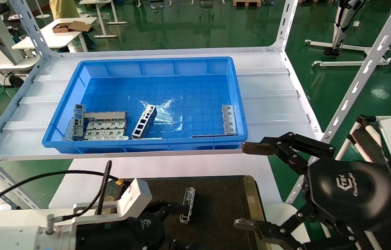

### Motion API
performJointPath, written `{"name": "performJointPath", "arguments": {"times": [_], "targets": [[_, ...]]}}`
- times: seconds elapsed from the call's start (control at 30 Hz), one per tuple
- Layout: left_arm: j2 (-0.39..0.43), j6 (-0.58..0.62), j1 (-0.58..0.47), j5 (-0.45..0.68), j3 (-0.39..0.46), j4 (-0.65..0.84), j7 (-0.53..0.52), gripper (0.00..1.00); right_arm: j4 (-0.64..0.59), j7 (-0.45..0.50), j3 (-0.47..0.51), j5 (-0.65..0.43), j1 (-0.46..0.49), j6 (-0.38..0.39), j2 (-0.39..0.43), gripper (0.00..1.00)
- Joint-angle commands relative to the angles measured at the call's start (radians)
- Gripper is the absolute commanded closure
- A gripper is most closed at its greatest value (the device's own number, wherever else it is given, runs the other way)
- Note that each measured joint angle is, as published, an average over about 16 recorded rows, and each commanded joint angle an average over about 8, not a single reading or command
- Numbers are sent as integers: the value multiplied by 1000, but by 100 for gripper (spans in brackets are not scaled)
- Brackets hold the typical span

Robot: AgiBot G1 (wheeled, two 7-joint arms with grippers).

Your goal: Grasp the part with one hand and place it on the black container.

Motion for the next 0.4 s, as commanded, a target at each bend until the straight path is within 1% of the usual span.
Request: {"name": "performJointPath", "arguments": {"times": [0.03, 0.2, 0.4], "targets": [[-17, 52, -14, -3, -10, 1, 19, 0, 0, 0, 0, 0, 0, 0, 0, 0], [-56, 140, -50, -15, -28, 2, 33, 0, 0, 0, 0, 0, 0, 0, 0, 0], [-75, 171, -66, -26, -40, 2, 38, 0, 0, 0, 0, 0, 0, 0, 0, 0]]}}
